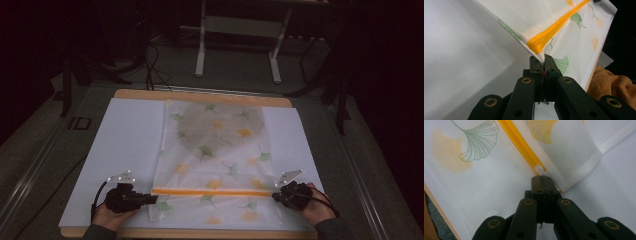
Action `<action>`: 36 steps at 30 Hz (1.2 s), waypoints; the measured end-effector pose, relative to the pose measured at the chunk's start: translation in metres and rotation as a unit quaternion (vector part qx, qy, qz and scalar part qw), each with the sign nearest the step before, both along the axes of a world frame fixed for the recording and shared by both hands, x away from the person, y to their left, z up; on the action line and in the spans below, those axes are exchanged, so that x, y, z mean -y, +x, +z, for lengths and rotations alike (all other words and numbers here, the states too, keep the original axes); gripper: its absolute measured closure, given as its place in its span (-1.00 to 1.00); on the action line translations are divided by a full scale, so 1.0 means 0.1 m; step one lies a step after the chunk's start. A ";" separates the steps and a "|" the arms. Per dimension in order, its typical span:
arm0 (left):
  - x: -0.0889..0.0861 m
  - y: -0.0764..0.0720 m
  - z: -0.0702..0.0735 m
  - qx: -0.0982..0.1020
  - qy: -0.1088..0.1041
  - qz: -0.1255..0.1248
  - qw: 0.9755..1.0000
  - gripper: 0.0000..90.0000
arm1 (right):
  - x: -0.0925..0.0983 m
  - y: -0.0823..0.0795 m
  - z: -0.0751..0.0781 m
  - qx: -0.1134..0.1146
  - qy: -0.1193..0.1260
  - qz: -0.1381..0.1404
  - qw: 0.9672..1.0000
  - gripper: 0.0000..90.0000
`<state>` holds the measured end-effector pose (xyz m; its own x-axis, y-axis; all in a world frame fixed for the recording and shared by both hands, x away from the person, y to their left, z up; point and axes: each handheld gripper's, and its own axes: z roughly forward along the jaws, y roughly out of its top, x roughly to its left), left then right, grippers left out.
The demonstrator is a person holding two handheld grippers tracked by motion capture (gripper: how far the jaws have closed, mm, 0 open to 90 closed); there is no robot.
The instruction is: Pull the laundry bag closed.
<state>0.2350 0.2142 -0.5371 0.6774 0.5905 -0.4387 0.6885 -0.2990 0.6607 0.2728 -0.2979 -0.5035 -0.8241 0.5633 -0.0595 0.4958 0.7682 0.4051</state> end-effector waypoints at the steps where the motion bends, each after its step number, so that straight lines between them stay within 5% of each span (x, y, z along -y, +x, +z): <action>1: 0.00 0.00 0.00 0.000 0.000 -0.002 1.000 0.96 | 0.00 0.00 0.01 0.001 -0.001 -0.001 1.000 1.00; 6: 0.03 -0.01 -0.02 -0.005 0.003 -0.009 1.000 0.96 | 0.03 0.01 0.08 0.008 0.000 -0.003 1.000 1.00; 13: 0.00 -0.02 -0.02 -0.001 0.009 -0.002 1.000 0.83 | 0.05 -0.02 -0.02 -0.005 0.005 -0.007 1.000 1.00; 23: -0.10 -0.05 0.04 0.029 0.005 0.034 0.999 0.60 | 0.14 -0.03 -0.02 -0.001 0.072 -0.024 0.997 0.62; 31: -0.11 -0.04 0.06 0.050 0.027 0.052 0.997 0.50 | 0.16 0.02 -0.01 0.020 0.105 -0.042 0.993 0.41; 36: -0.16 -0.01 0.06 0.060 0.038 0.077 0.994 0.48 | 0.19 0.07 -0.04 0.037 0.118 -0.078 0.989 0.31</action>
